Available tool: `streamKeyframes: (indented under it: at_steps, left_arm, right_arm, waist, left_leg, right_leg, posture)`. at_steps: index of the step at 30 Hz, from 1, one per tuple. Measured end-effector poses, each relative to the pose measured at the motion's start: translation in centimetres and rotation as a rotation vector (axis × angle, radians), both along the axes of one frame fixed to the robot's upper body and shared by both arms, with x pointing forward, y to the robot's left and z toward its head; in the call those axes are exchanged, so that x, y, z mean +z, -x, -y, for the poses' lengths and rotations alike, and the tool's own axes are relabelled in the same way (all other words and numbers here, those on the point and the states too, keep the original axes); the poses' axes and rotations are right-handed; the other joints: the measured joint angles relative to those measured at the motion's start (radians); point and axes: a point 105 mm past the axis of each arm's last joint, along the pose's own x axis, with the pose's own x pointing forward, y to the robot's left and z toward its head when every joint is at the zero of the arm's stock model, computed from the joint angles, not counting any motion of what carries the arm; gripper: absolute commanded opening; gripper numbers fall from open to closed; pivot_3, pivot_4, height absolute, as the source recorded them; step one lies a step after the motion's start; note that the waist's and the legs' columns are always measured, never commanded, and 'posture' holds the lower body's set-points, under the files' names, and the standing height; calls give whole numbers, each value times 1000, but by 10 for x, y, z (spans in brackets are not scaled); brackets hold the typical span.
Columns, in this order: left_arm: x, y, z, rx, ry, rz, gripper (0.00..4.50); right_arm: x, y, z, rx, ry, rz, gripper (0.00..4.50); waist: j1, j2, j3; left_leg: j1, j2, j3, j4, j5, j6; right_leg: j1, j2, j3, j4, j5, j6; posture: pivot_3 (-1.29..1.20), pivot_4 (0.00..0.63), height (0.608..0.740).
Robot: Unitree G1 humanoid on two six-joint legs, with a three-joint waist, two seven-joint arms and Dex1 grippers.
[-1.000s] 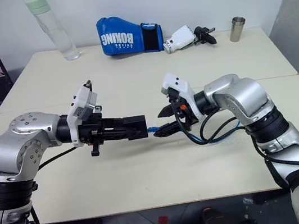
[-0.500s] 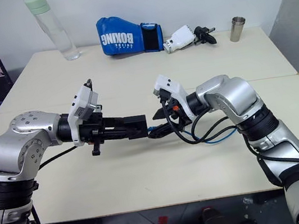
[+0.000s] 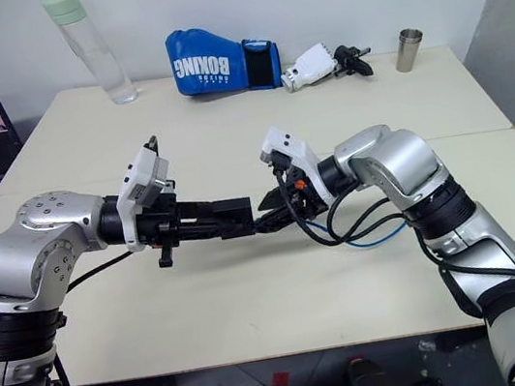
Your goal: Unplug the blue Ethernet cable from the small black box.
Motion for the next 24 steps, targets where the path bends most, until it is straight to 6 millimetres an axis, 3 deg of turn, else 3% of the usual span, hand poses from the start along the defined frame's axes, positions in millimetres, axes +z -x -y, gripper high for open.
streamKeyframes:
  at_steps: [4, 7, 23, 24]
  left_arm:
    - [0, -2, 0, 12, -2, 5, 776]
    - [0, -2, -1, 15, -4, 6, 776]
    - [4, 2, -1, -40, -7, -4, 776]
    - [4, 2, -1, -41, -8, -2, 776]
  right_arm:
    - [-2, 2, -2, 15, 4, -6, 750]
    - [-2, 3, -2, 23, 7, -12, 421]
    - [0, 8, -1, 83, 0, -12, 370]
    - [0, 8, -1, 85, -1, -10, 708]
  waist:
    - [0, 0, 0]
    - [0, 0, 0]
    - [0, 0, 0]
    - [0, 0, 0]
  left_leg:
    - [0, 0, 0, 0, 0, 0]
    - [0, 0, 0, 0, 0, 0]
    - [0, 0, 0, 0, 0, 0]
    - [0, 0, 0, 0, 0, 0]
  right_leg:
    - [0, 0, 0, 0, 0, 0]
    - [0, 0, 0, 0, 0, 0]
    - [0, 0, 0, 0, 0, 0]
    - [0, 0, 0, 0, 0, 0]
  posture:
    - [0, 150, 740]
    - [0, 150, 740]
    - [0, 150, 740]
    - [0, 150, 740]
